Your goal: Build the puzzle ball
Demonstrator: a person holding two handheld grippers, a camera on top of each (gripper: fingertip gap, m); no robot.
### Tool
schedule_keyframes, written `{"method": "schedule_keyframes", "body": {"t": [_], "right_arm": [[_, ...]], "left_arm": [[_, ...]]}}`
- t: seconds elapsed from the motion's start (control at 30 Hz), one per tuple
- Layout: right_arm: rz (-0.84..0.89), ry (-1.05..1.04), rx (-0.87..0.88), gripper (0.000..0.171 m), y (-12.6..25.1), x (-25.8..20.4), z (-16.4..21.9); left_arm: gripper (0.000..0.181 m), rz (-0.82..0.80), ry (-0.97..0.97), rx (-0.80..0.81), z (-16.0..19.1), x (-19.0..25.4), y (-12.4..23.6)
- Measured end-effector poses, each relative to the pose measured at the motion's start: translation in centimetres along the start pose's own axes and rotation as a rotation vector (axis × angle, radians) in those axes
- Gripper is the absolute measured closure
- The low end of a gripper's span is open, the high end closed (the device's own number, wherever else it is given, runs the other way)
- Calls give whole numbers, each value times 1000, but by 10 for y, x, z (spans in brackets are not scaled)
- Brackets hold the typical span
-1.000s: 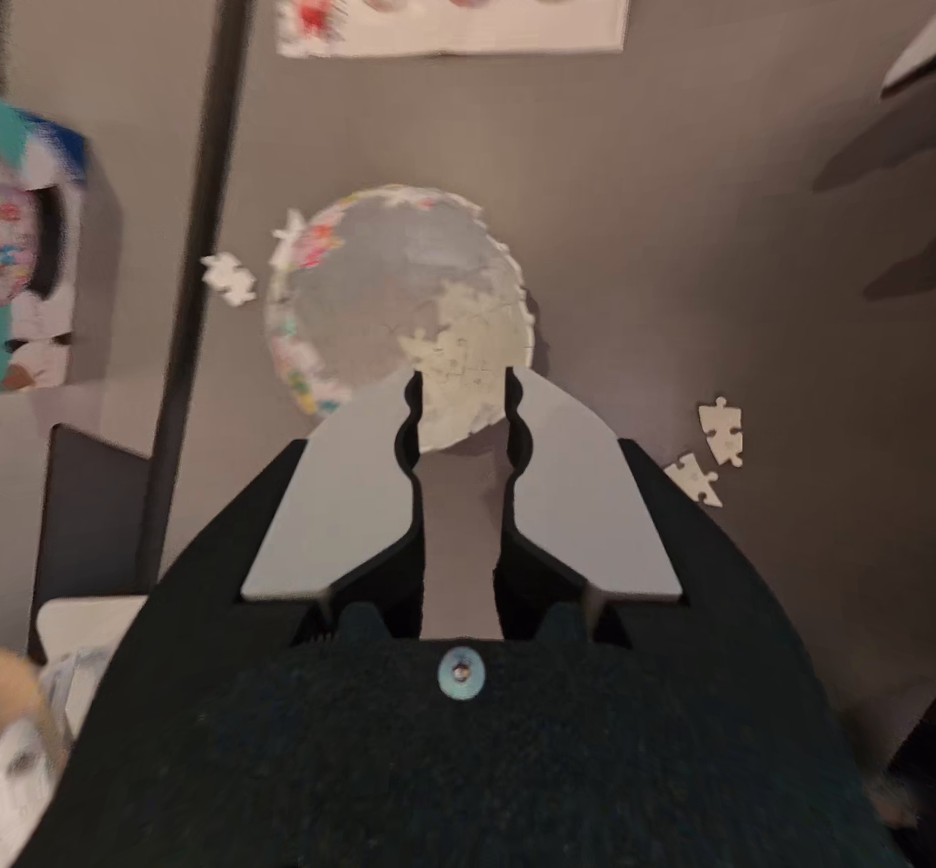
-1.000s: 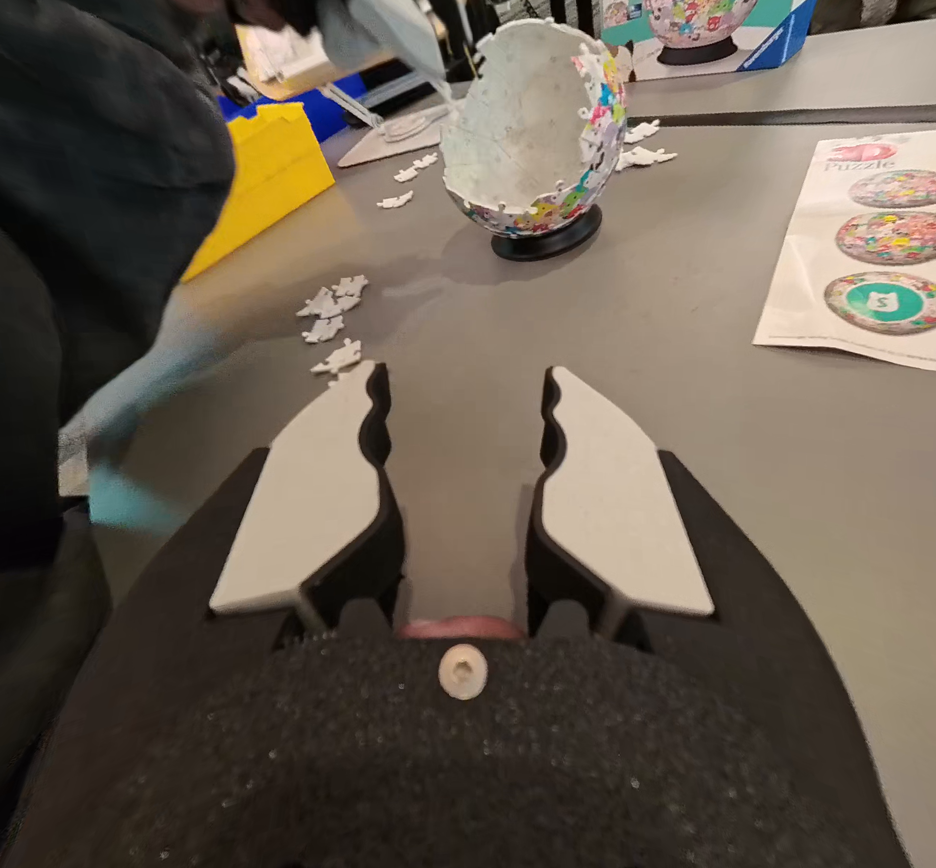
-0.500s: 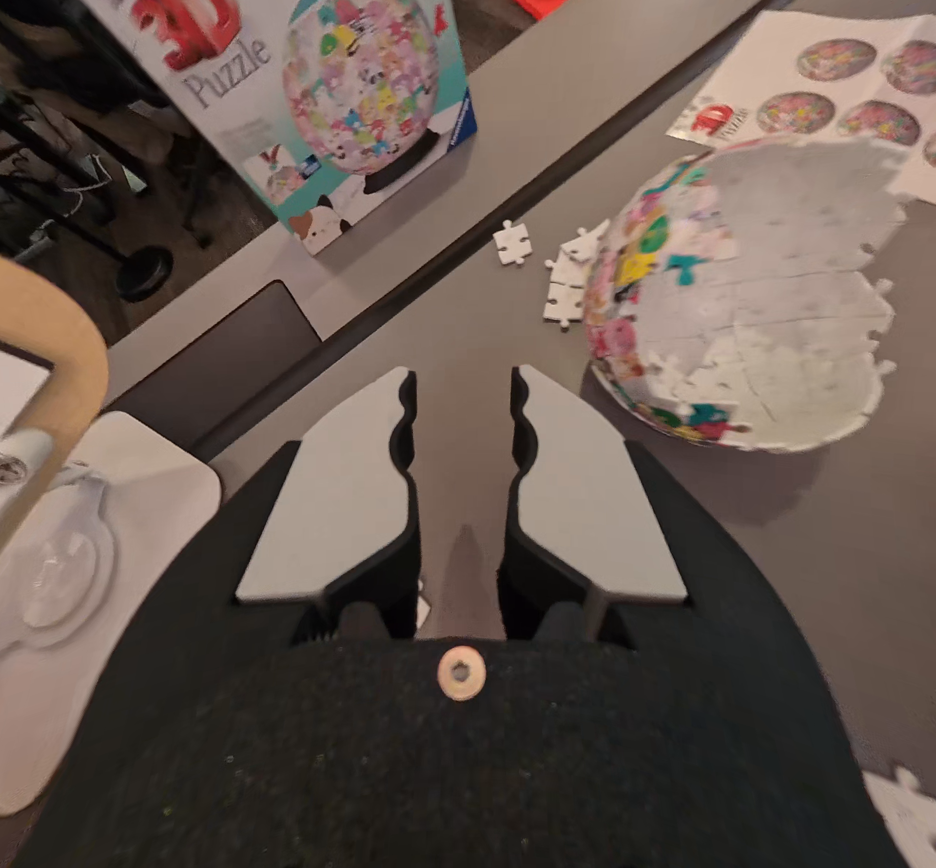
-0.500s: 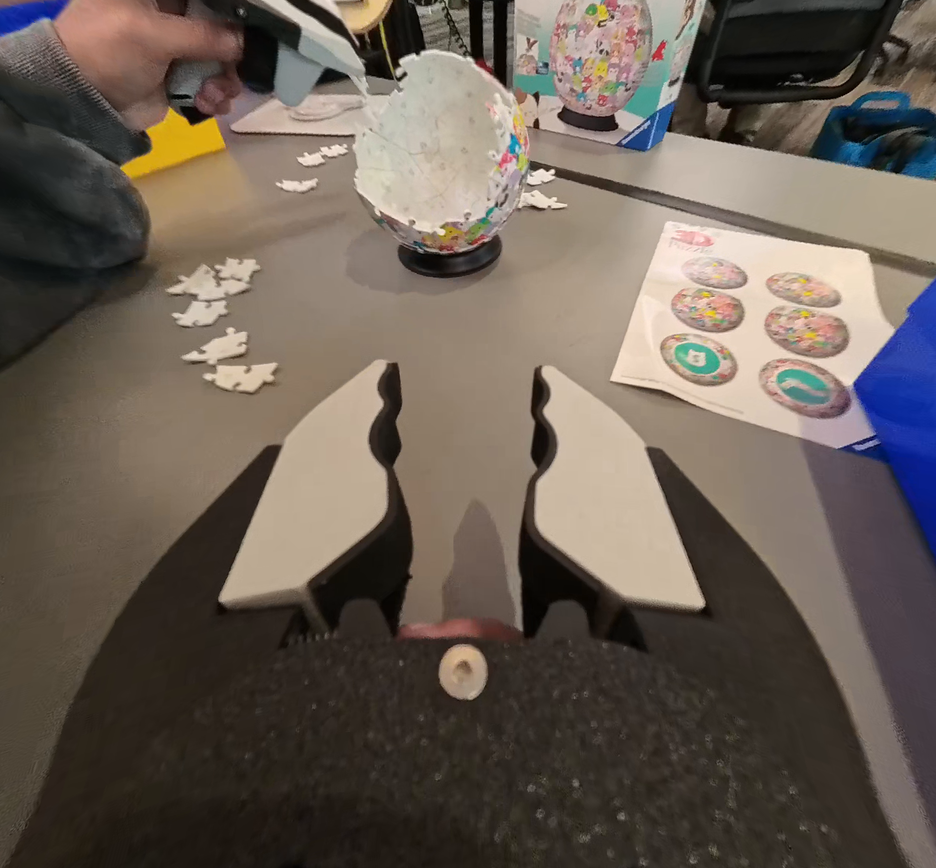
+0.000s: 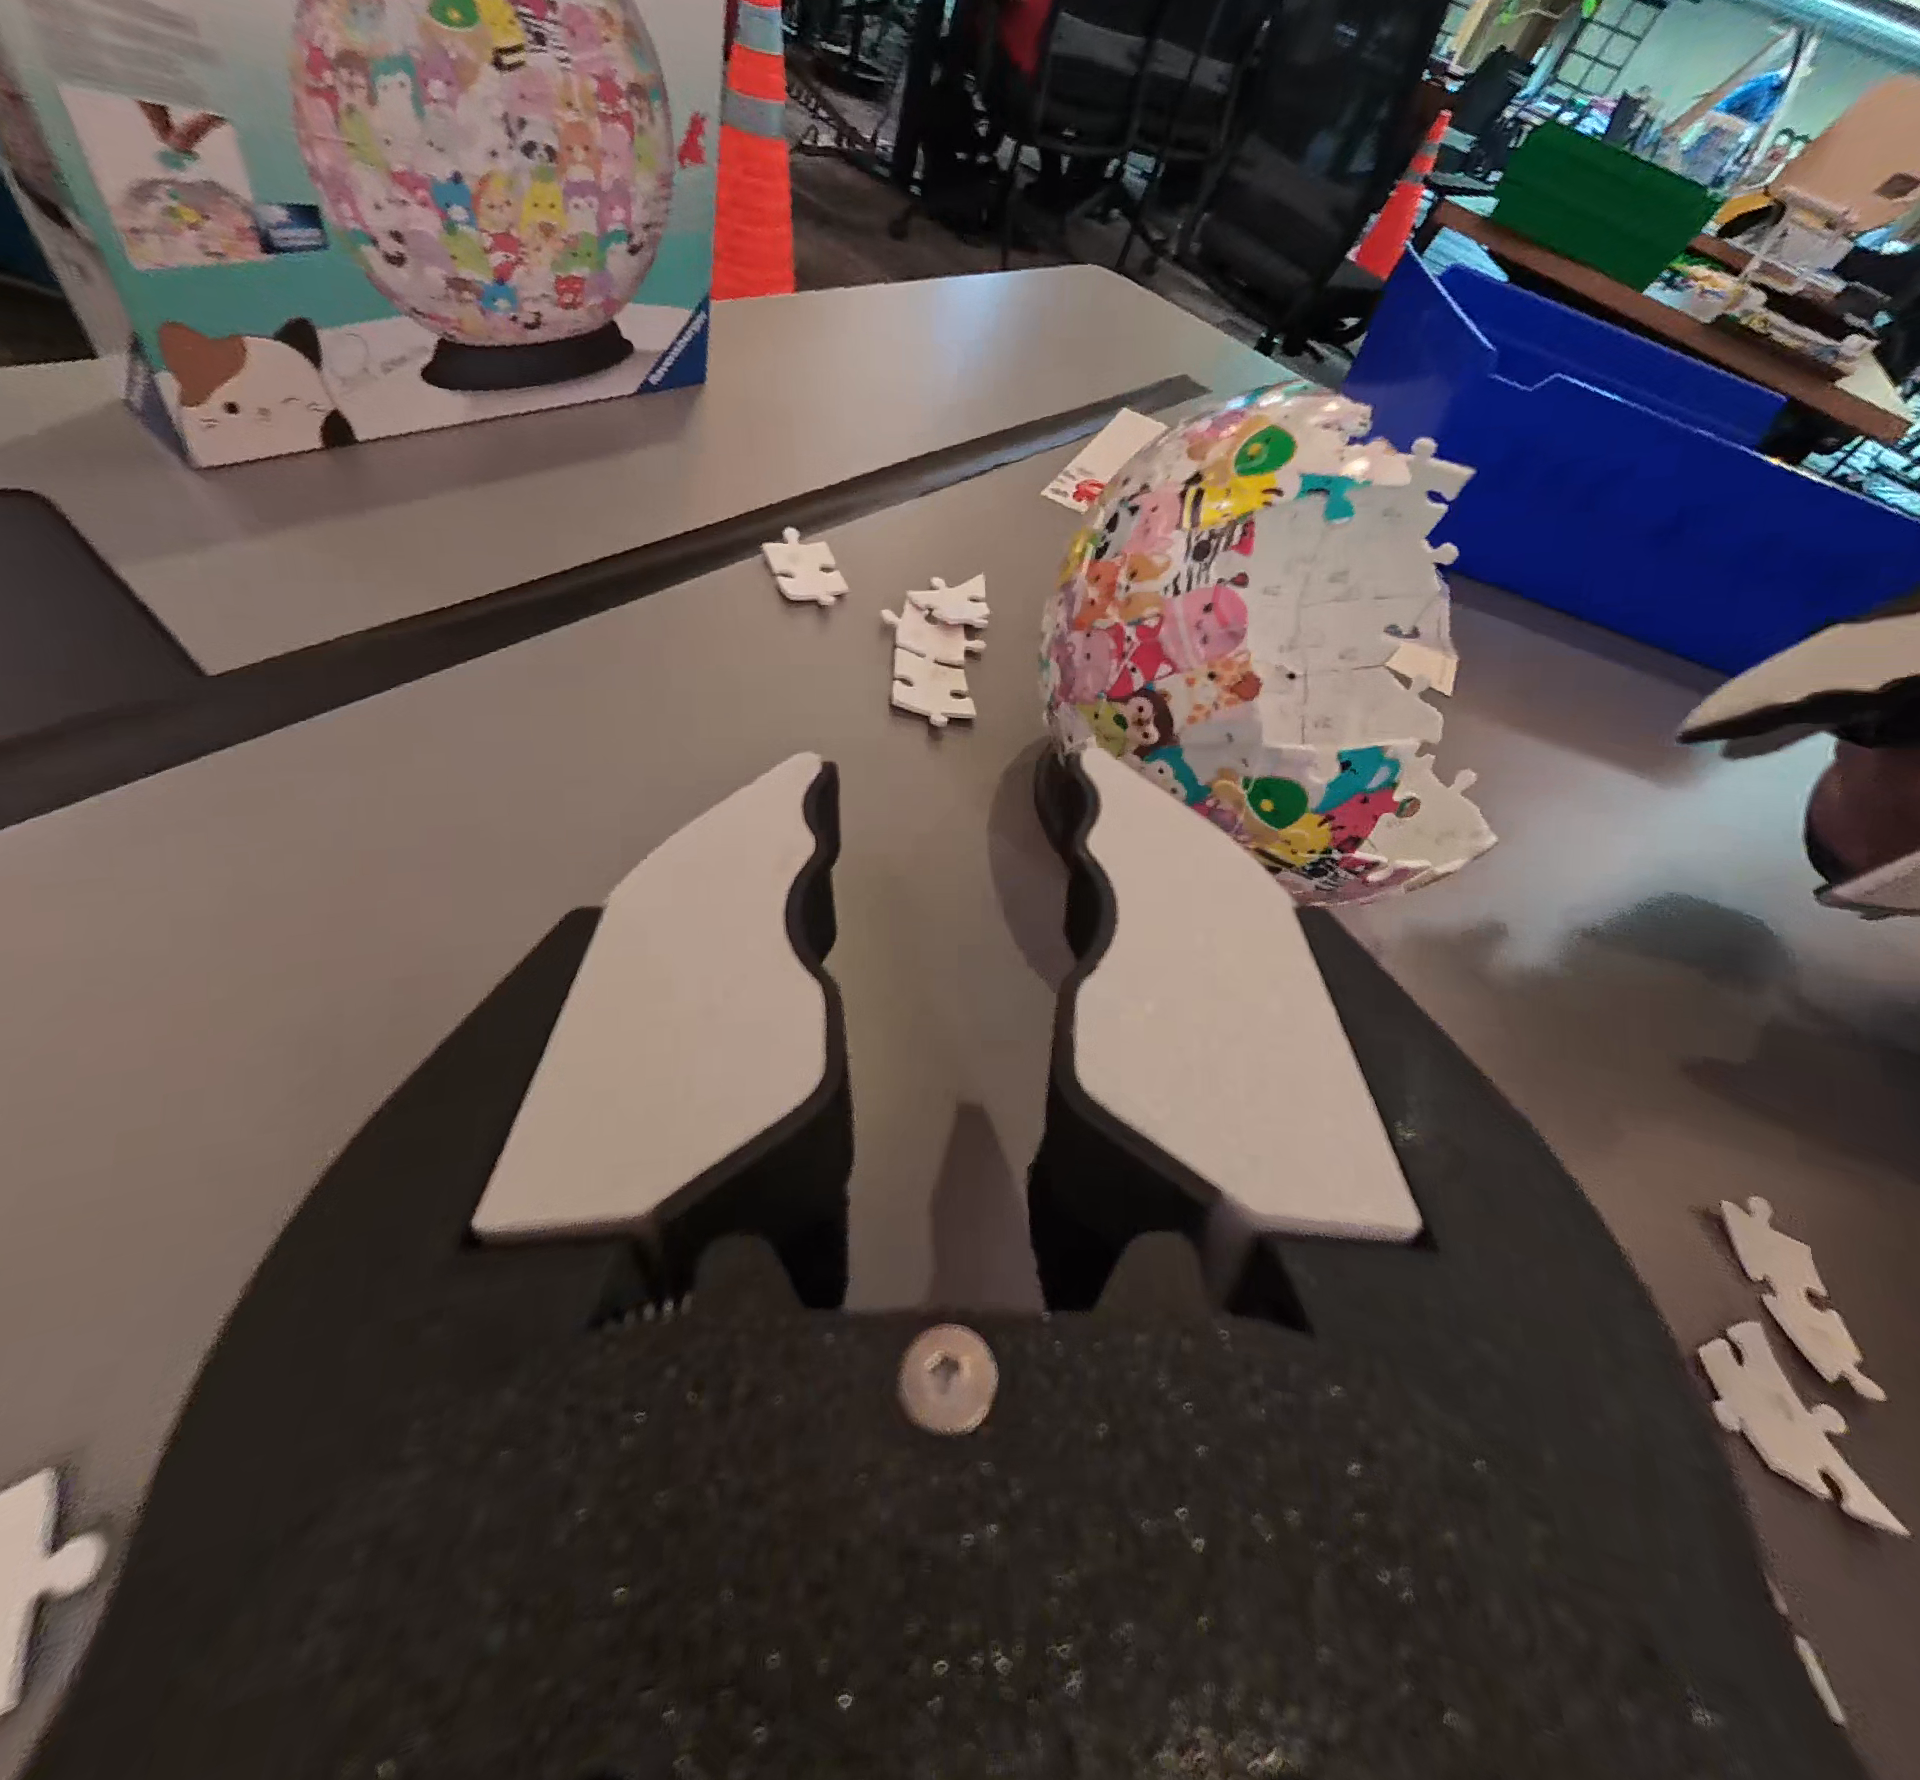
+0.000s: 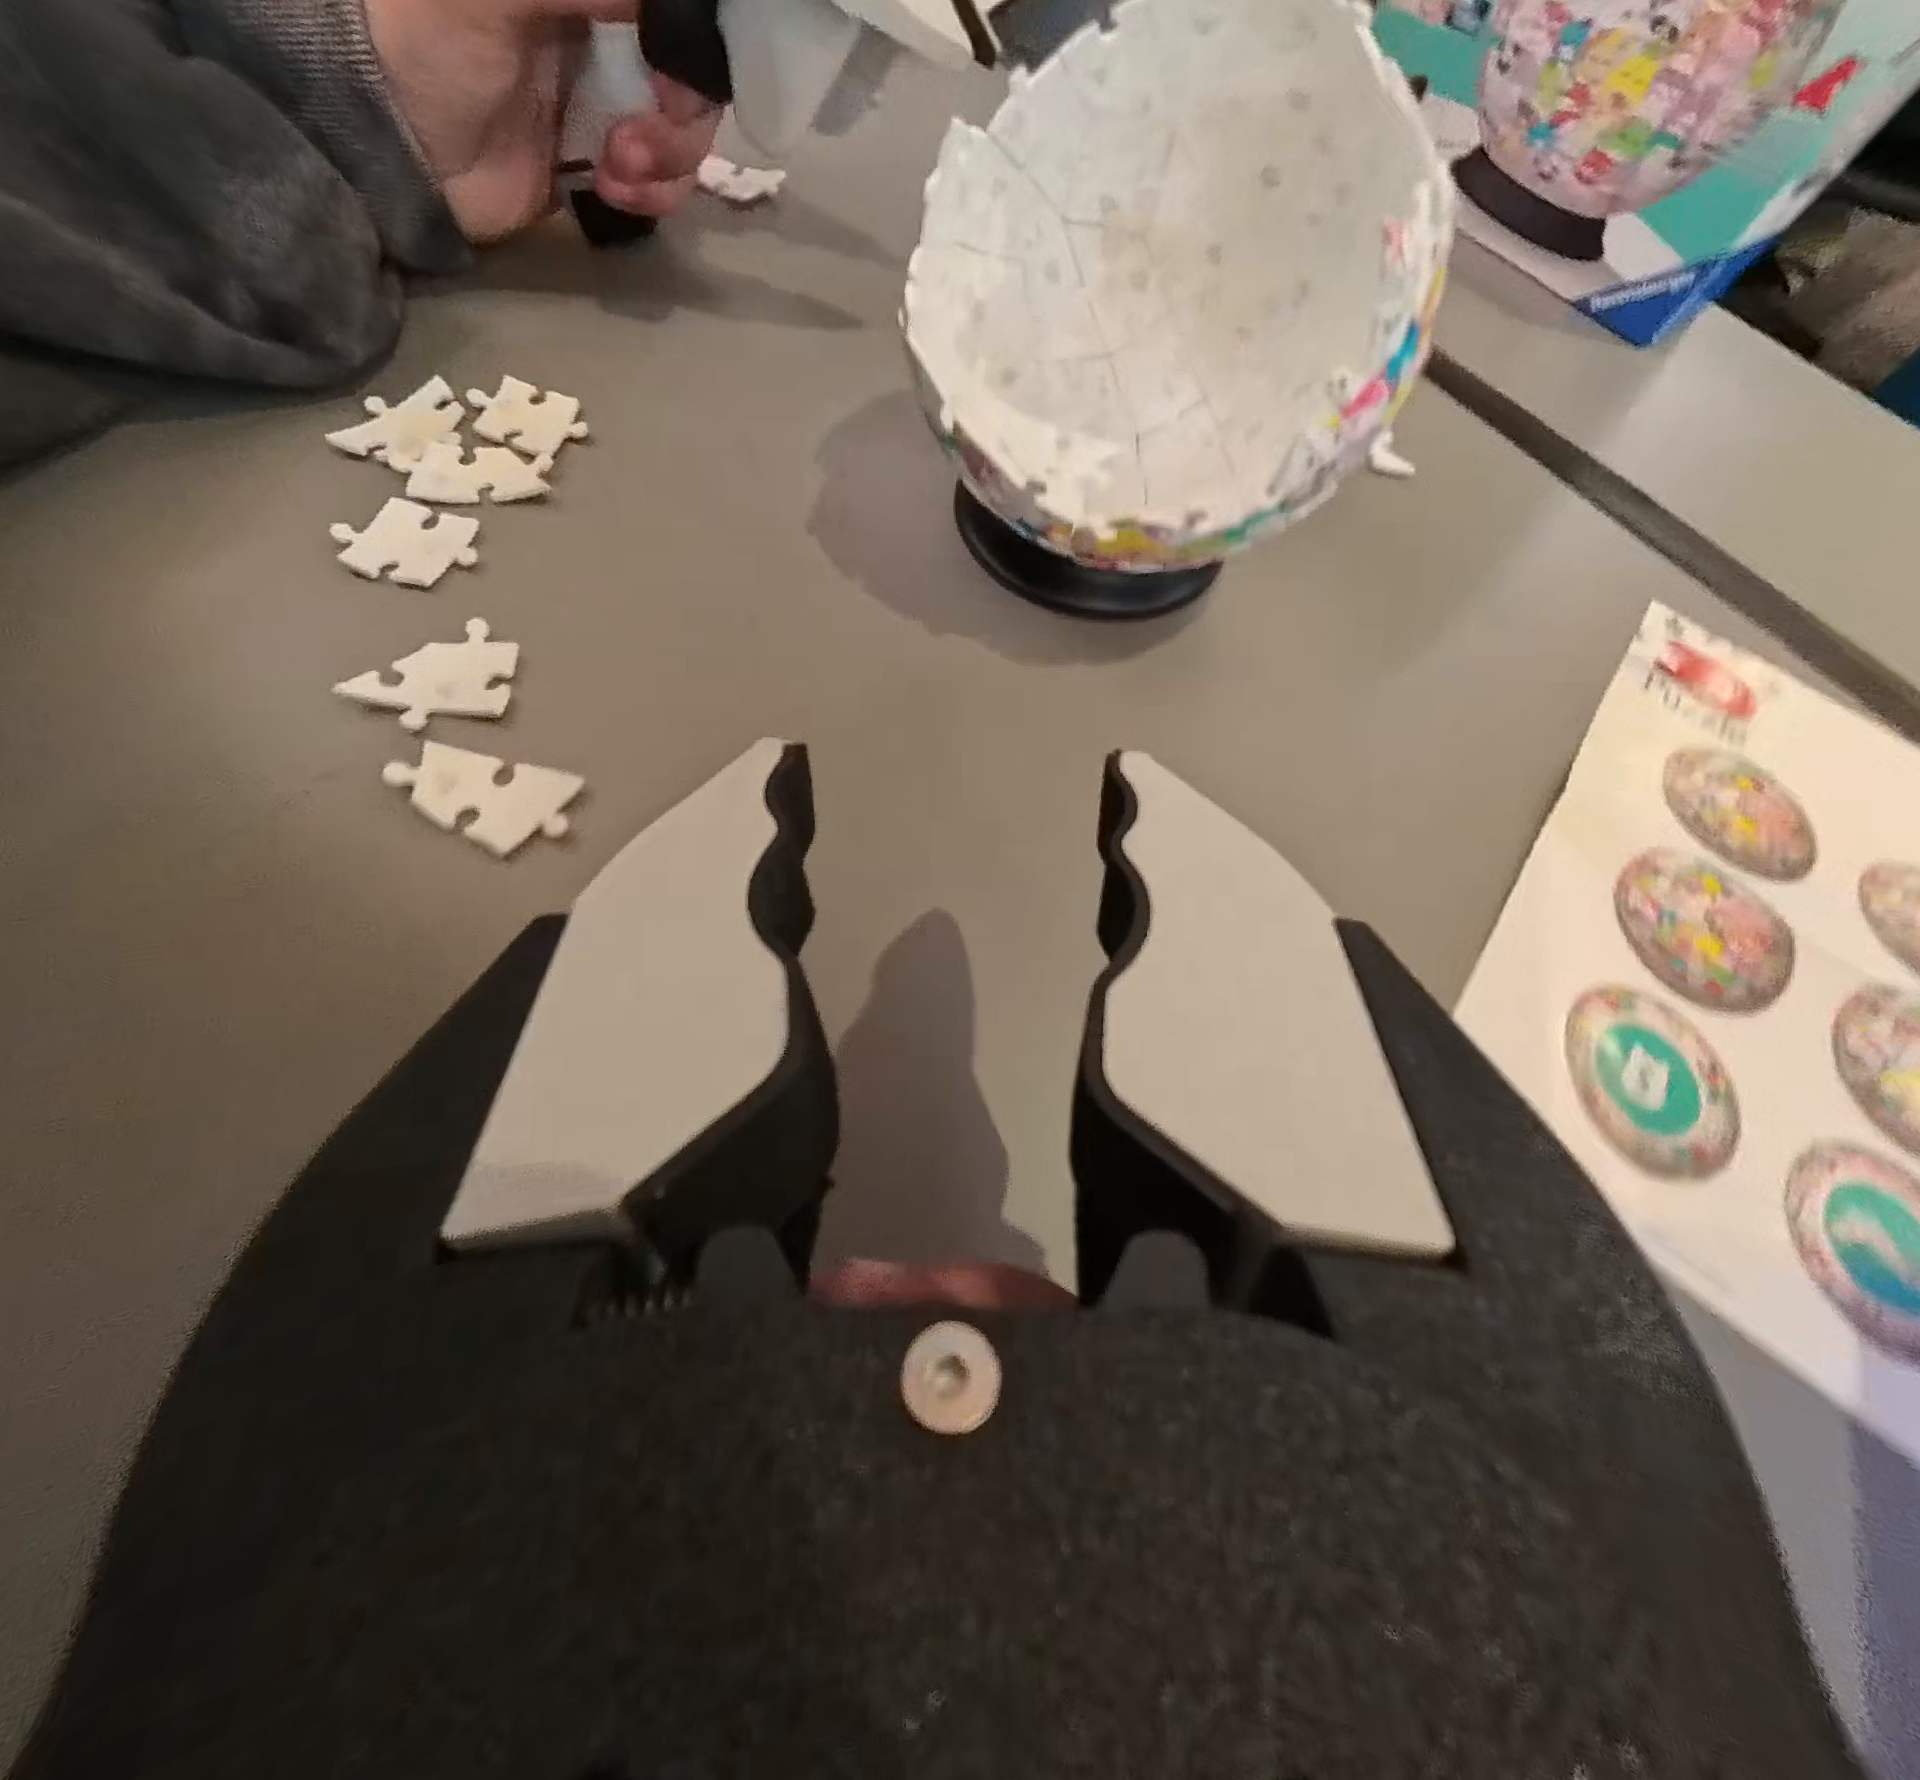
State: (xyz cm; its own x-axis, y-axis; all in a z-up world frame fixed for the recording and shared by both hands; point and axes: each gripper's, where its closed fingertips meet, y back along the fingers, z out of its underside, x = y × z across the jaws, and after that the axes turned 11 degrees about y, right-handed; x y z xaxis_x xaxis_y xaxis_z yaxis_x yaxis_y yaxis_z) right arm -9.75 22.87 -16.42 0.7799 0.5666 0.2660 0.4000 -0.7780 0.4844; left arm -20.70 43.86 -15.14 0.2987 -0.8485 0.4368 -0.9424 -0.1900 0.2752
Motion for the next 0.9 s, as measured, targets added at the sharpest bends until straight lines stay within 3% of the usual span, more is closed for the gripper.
{"method": "schedule_keyframes", "body": {"t": [0.13, 0.27, 0.37, 0.63, 0.8, 0.9], "right_arm": [[0, 37, 0, 119, -26, 24, -40], [-30, 209, -142, 148, -54, 45, -70], [-69, 324, -214, 151, -72, 52, -78], [-229, 322, -436, 150, -112, 40, -52], [-237, 151, -500, 151, -126, 32, -47], [-196, 175, -588, 146, -129, 35, -37]], "left_arm": [[141, 24, -54, -58, 8, 8, -8], [141, 2, -132, -62, 12, 14, -8], [141, -4, -157, -71, 15, 17, -6], [141, 21, -140, -39, 14, 24, 6], [138, 38, -99, -47, 15, 22, 5], [138, 46, -82, -45, 15, 22, 6]]}}
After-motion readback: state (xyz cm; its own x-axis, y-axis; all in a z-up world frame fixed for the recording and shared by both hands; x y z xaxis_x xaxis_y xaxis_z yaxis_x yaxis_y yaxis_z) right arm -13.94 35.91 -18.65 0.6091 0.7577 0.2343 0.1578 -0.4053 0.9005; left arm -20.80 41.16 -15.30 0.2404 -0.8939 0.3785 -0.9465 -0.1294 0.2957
